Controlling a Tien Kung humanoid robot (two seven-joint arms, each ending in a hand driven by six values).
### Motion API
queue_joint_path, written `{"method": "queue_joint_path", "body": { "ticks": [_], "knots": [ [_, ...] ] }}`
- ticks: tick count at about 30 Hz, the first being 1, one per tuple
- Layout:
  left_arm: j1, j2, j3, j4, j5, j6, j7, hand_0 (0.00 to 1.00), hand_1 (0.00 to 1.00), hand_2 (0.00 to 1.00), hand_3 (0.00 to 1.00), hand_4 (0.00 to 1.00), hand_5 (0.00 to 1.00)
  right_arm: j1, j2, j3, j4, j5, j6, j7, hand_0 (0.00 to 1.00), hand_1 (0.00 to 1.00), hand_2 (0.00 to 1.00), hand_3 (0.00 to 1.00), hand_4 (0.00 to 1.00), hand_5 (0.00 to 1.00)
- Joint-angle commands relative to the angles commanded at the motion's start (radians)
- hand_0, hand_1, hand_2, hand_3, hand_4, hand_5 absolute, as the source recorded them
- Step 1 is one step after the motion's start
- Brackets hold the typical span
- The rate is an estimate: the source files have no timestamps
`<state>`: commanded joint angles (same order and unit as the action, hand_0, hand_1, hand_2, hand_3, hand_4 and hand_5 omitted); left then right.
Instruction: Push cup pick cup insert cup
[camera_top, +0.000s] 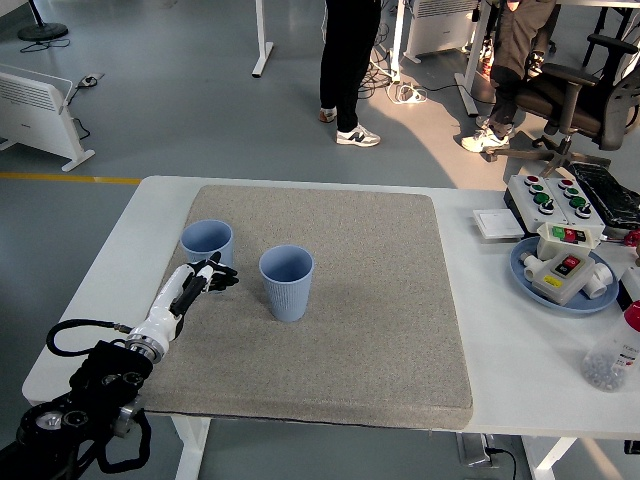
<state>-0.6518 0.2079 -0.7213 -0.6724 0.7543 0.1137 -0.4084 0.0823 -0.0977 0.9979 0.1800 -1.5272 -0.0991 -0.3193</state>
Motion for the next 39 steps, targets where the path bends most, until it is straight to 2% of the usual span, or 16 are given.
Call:
{"method": "queue_joint_path", "body": {
  "ticks": [13,19,20,23,25,26,27,30,32,34,37,38,39],
  "knots": [
    [-0.038,-0.015,0.032,0.054,-0.033,0.0,-0.007,0.702,0.618,0.526,0.471,0.578,0.998,0.002,0.001,-0.006,0.0,0.0,0.004,-0.001,0.531,0.549,0.505,0.546,0.093,0.952],
    [-0.009,-0.004,-0.008,0.013,0.011,0.018,0.002,0.7,0.617,0.526,0.47,0.577,0.998,0.002,0.0,-0.01,0.0,0.008,0.003,0.0,0.531,0.549,0.506,0.546,0.091,0.95],
    [-0.001,-0.001,-0.02,-0.002,0.027,0.021,0.006,0.59,0.583,0.52,0.47,0.585,0.998,0.002,-0.001,-0.01,0.0,0.009,0.003,0.0,0.531,0.549,0.505,0.546,0.09,0.947],
    [0.027,0.014,-0.059,-0.058,0.078,0.026,0.018,0.59,0.583,0.52,0.47,0.585,0.998,0.002,-0.002,-0.006,0.0,0.006,0.003,0.0,0.531,0.549,0.505,0.546,0.09,0.947],
    [0.056,0.037,-0.099,-0.123,0.135,0.028,0.033,0.59,0.583,0.52,0.47,0.585,0.998,0.001,-0.003,-0.006,0.0,0.008,0.001,0.0,0.531,0.549,0.505,0.546,0.09,0.947],
    [0.068,0.049,-0.114,-0.156,0.159,0.029,0.04,0.5,0.55,0.515,0.468,0.693,0.998,0.0,-0.003,-0.005,0.0,0.009,0.001,0.0,0.531,0.549,0.506,0.545,0.09,0.945],
    [0.073,0.054,-0.121,-0.178,0.173,0.029,0.044,0.5,0.55,0.515,0.468,0.693,0.998,0.0,-0.003,-0.005,0.0,0.009,0.0,0.0,0.531,0.549,0.506,0.545,0.09,0.945],
    [0.103,0.097,-0.168,-0.283,0.247,0.034,0.066,0.5,0.55,0.515,0.468,0.693,0.998,-0.003,-0.004,-0.006,0.0,0.016,-0.002,0.0,0.531,0.549,0.506,0.545,0.09,0.945],
    [0.109,0.119,-0.185,-0.342,0.285,0.036,0.076,0.469,0.544,0.519,0.478,0.728,0.998,-0.005,-0.004,-0.008,0.0,0.02,-0.004,-0.001,0.531,0.549,0.505,0.545,0.091,0.943],
    [0.106,0.142,-0.195,-0.394,0.335,0.061,0.098,0.469,0.544,0.519,0.478,0.728,0.998,-0.008,-0.005,-0.011,0.0,0.026,-0.005,-0.001,0.531,0.549,0.505,0.545,0.091,0.943],
    [0.08,0.173,-0.199,-0.454,0.429,0.093,0.155,0.469,0.544,0.519,0.478,0.728,0.998,-0.012,-0.006,-0.015,0.0,0.031,-0.004,-0.002,0.531,0.549,0.505,0.545,0.091,0.943],
    [0.071,0.18,-0.2,-0.469,0.465,0.096,0.169,0.581,0.653,0.679,0.691,0.785,0.76,-0.013,-0.006,-0.016,0.0,0.03,-0.003,-0.002,0.531,0.549,0.504,0.545,0.09,0.942],
    [0.06,0.185,-0.2,-0.482,0.5,0.092,0.184,0.581,0.653,0.679,0.691,0.785,0.76,-0.014,-0.006,-0.017,0.0,0.032,-0.003,-0.003,0.531,0.549,0.504,0.545,0.09,0.942]
  ]
}}
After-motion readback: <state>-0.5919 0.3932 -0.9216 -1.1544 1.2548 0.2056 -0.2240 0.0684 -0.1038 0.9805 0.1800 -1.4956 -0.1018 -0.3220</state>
